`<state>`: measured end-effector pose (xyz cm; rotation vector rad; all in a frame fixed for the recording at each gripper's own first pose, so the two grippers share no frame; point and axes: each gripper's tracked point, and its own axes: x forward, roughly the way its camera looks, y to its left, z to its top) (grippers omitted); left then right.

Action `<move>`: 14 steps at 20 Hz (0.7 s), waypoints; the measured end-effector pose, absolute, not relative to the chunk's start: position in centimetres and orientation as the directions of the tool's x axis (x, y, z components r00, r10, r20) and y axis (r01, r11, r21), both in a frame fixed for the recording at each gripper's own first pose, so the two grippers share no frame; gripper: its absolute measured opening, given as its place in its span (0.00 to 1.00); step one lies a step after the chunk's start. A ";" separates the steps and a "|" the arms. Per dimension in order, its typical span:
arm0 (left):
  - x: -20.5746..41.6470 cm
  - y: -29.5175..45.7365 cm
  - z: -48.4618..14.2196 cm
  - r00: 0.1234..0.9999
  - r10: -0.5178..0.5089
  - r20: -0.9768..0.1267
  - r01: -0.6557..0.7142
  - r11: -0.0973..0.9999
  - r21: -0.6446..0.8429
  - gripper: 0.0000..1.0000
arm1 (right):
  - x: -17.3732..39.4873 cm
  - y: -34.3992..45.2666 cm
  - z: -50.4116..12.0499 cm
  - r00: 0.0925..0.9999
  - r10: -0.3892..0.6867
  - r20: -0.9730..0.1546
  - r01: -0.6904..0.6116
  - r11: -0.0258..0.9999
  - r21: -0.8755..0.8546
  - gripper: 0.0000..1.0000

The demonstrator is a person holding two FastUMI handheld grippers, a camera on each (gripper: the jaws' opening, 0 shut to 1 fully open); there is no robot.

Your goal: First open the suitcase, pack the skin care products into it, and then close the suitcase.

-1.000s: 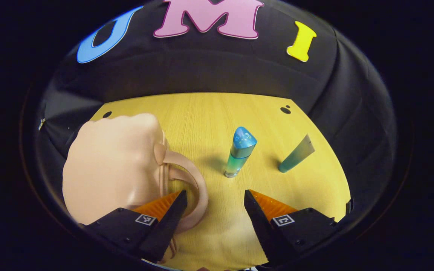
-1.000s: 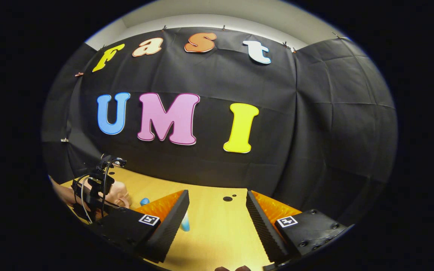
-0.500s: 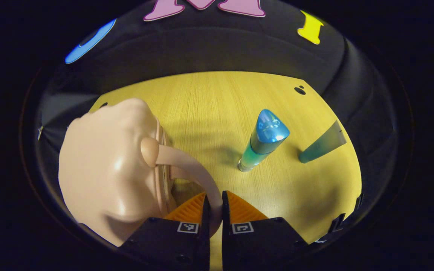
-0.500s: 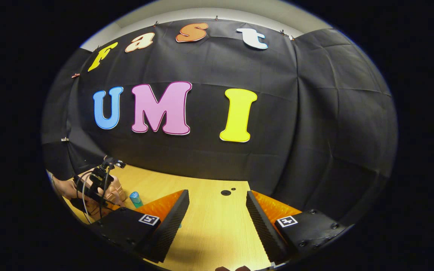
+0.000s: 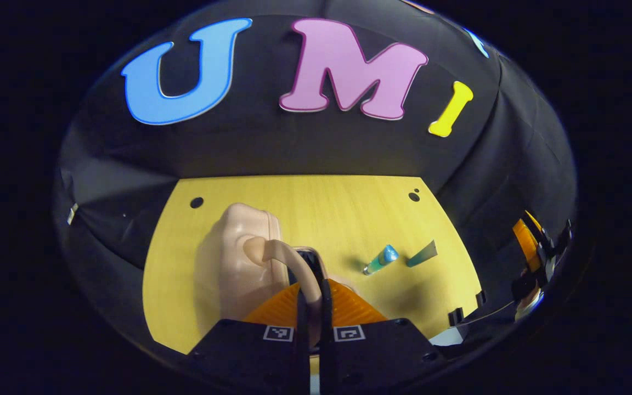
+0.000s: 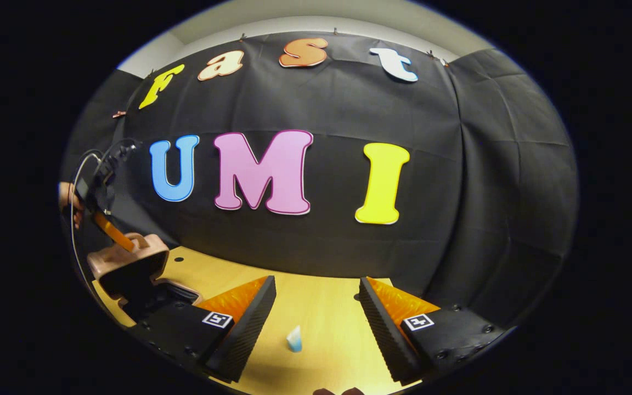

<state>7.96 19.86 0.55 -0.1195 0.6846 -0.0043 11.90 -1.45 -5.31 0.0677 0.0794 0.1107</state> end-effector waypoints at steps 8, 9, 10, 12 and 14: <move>2.6 46.4 -3.3 0.748 0.256 -0.612 -0.257 0.962 0.089 0.12 | 13.1 5.9 -3.0 0.993 0.071 -0.097 -0.065 0.996 0.058 0.96; 2.7 49.7 -5.3 0.735 0.262 -0.626 -0.279 0.957 0.073 0.08 | 13.1 6.3 -2.9 0.993 0.052 -0.106 -0.047 0.998 0.049 0.96; 2.7 51.9 -7.1 0.725 0.261 -0.638 -0.295 0.954 0.055 0.11 | 13.1 6.7 -2.9 0.993 0.039 -0.113 -0.035 0.999 0.042 0.96; 2.7 55.9 -11.9 0.703 0.252 -0.665 -0.331 0.943 0.007 0.12 | 12.9 7.5 -3.2 0.990 0.015 -0.140 -0.010 0.999 0.033 0.96; 2.8 58.5 -17.4 0.672 0.240 -0.700 -0.387 0.921 -0.056 0.11 | 12.7 8.1 -4.1 0.983 -0.007 -0.182 0.015 0.999 0.043 0.96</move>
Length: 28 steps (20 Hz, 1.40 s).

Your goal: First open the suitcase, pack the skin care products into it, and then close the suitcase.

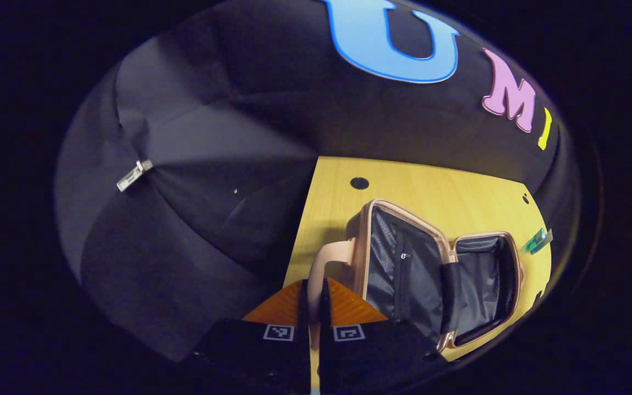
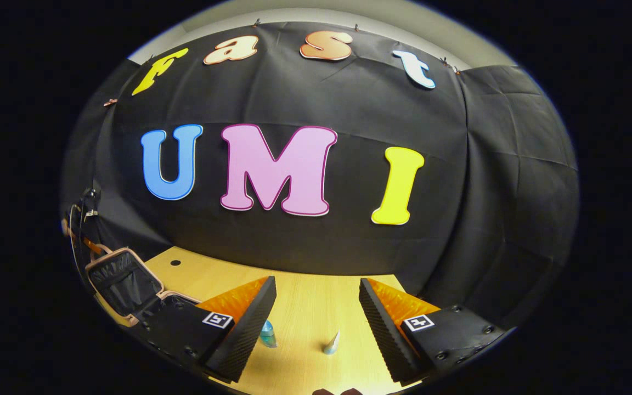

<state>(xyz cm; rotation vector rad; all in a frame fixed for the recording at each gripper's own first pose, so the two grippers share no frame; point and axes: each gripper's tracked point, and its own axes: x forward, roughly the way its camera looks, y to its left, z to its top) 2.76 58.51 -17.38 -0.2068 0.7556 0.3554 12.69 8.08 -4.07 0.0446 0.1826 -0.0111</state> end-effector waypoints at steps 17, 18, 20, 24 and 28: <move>4.0 53.0 -8.3 0.884 0.371 -0.286 -0.385 0.923 0.005 0.97 | 12.4 7.2 -9.4 0.956 -0.067 -0.284 0.086 0.995 0.055 0.97; 4.2 50.5 -4.6 0.906 0.377 -0.191 -0.373 0.926 0.061 0.97 | 12.6 7.0 -9.6 0.959 -0.055 -0.279 0.073 0.996 0.056 0.97; 4.9 44.0 -0.3 0.936 0.348 -0.053 -0.344 0.936 0.078 0.95 | 12.8 6.6 -10.0 0.961 -0.028 -0.276 0.045 0.997 0.056 0.97; 7.4 29.5 1.2 0.975 0.224 0.004 -0.223 0.975 -0.018 0.95 | 13.3 5.0 -11.4 0.962 0.046 -0.269 -0.030 0.998 0.062 0.97; 11.4 13.7 -2.6 1.000 0.010 -0.027 -0.010 1.000 -0.010 0.95 | 13.9 3.8 -14.5 0.946 0.116 -0.304 -0.094 0.992 0.087 0.97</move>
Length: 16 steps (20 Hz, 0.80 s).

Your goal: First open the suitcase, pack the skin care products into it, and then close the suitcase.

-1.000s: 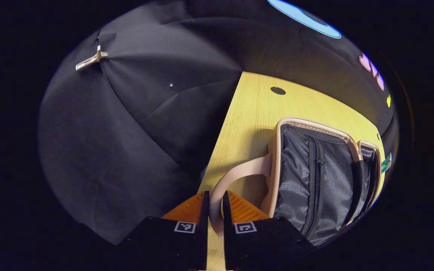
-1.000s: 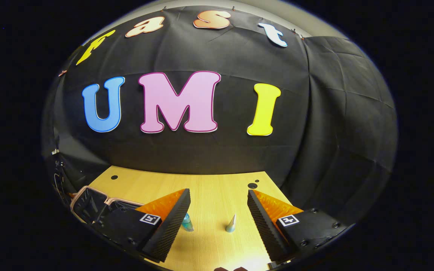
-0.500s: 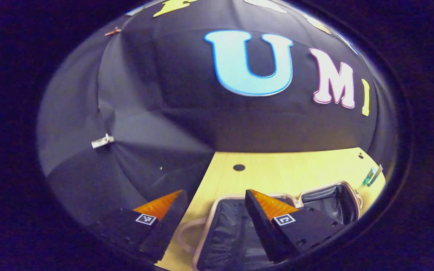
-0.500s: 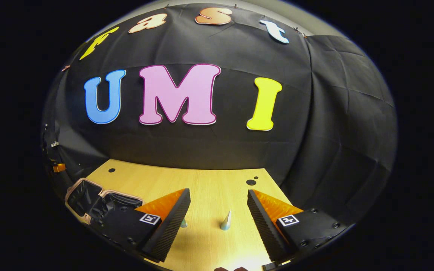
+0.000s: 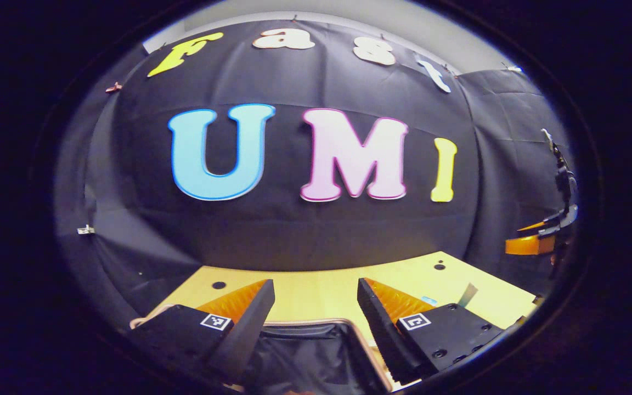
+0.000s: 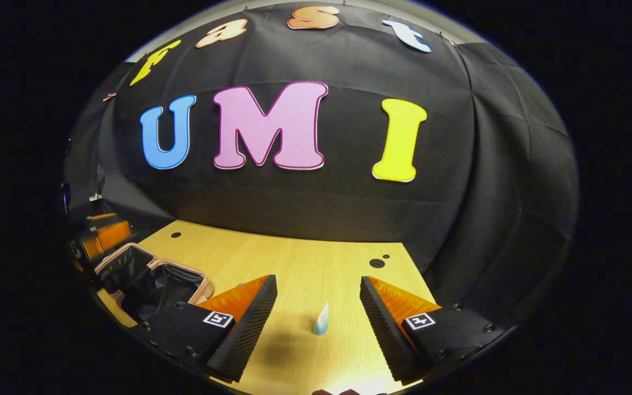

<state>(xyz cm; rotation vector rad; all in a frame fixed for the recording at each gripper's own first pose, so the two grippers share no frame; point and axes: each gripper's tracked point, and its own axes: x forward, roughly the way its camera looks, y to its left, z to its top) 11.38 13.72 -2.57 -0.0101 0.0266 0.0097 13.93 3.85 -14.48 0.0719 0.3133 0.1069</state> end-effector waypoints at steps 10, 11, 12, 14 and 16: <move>21.5 -1.9 -15.2 0.966 -0.082 -0.243 0.096 0.994 0.047 0.98 | 17.6 4.5 -22.2 0.862 0.319 -0.394 -0.304 0.947 0.102 0.97; 23.2 -2.1 -17.0 0.963 -0.065 -0.263 0.079 0.996 0.046 0.98 | 17.9 4.4 -22.8 0.857 0.326 -0.399 -0.308 0.945 0.112 0.97; 23.9 -1.9 -18.1 0.958 -0.058 -0.281 0.073 0.996 0.043 0.98 | 18.2 4.3 -23.1 0.855 0.328 -0.402 -0.309 0.944 0.114 0.97; 25.3 -1.3 -20.0 0.949 -0.027 -0.313 0.045 0.998 0.052 0.98 | 18.6 4.2 -23.9 0.850 0.329 -0.412 -0.311 0.944 0.113 0.97; 26.2 -0.9 -21.4 0.940 -0.012 -0.342 0.034 0.998 0.059 0.98 | 18.8 4.0 -24.6 0.846 0.328 -0.421 -0.311 0.944 0.111 0.97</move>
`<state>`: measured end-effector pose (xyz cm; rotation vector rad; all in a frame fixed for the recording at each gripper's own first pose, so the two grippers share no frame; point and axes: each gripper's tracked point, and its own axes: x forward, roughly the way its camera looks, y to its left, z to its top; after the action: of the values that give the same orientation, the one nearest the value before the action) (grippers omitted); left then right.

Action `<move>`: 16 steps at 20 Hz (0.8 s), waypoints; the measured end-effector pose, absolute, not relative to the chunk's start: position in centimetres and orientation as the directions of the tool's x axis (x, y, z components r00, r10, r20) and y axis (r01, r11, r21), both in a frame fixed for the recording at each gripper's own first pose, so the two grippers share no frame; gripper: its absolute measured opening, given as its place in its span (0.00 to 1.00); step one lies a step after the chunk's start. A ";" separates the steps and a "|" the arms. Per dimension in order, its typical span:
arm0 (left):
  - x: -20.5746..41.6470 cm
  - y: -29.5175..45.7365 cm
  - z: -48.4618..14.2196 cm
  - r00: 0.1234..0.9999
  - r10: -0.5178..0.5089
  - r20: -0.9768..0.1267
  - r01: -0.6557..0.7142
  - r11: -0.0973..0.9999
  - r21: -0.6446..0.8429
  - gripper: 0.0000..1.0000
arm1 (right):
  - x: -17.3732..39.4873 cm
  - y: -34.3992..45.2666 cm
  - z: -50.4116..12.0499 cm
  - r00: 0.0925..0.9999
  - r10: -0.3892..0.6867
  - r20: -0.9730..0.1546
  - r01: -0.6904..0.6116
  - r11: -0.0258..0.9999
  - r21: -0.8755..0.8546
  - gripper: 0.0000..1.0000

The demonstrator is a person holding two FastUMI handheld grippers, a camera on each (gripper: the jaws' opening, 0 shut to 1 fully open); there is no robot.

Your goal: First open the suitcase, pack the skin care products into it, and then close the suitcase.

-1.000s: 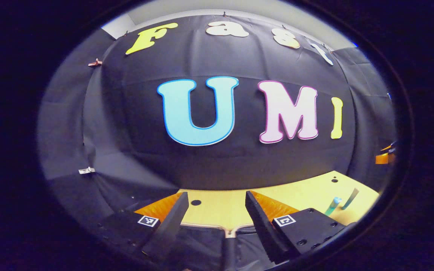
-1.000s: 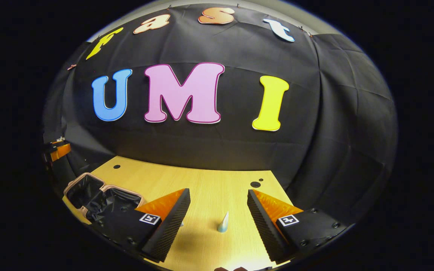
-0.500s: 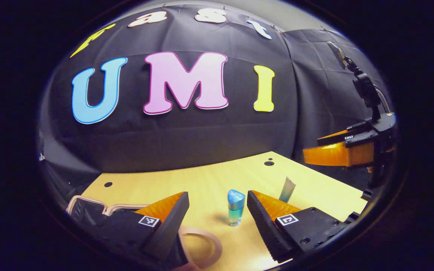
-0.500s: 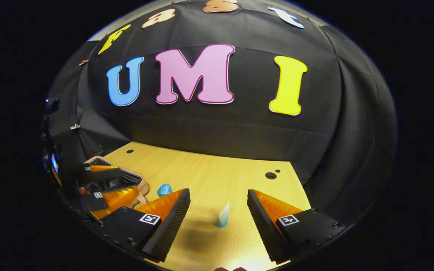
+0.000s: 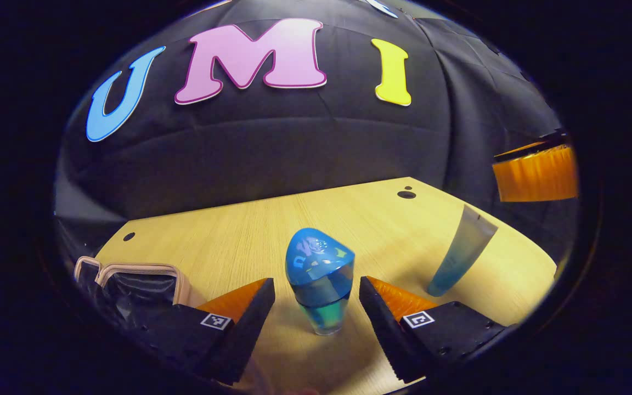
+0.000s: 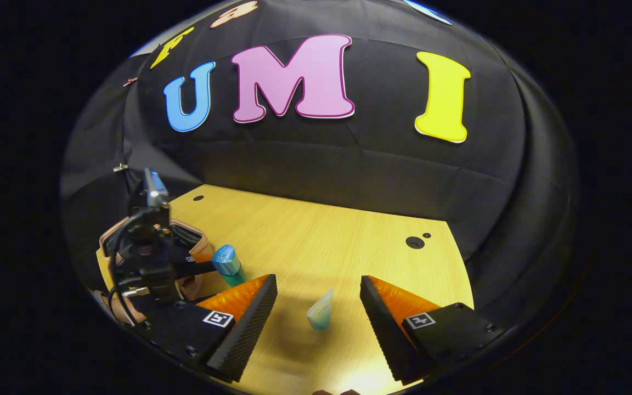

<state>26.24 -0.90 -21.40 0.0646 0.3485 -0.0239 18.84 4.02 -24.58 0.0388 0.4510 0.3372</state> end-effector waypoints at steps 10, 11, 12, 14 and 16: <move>26.0 -0.5 -18.9 0.918 -0.019 -0.397 -0.006 0.998 -0.061 0.44 | 18.7 5.6 -33.5 0.772 0.301 -0.560 -0.300 0.949 0.098 0.97; 25.7 -0.3 -18.2 0.921 -0.021 -0.390 -0.003 0.998 -0.060 0.47 | 18.9 5.9 -34.7 0.760 0.298 -0.578 -0.297 0.950 0.100 0.97; 25.3 -0.2 -16.8 0.926 -0.022 -0.378 -0.005 0.998 -0.070 0.44 | 19.2 6.1 -35.9 0.745 0.289 -0.602 -0.289 0.952 0.099 0.97; 24.0 0.3 -15.0 0.929 -0.029 -0.369 -0.009 0.995 -0.102 0.41 | 19.9 6.3 -37.5 0.728 0.278 -0.626 -0.266 0.957 0.115 0.98; 21.8 1.9 -12.7 0.932 -0.021 -0.361 -0.017 0.995 -0.101 0.44 | 21.1 6.4 -38.8 0.719 0.255 -0.647 -0.218 0.966 0.139 0.69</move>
<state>21.76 1.93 -12.68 -0.1030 0.3699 -0.0022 21.08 6.38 -38.75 0.0539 0.7231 0.2619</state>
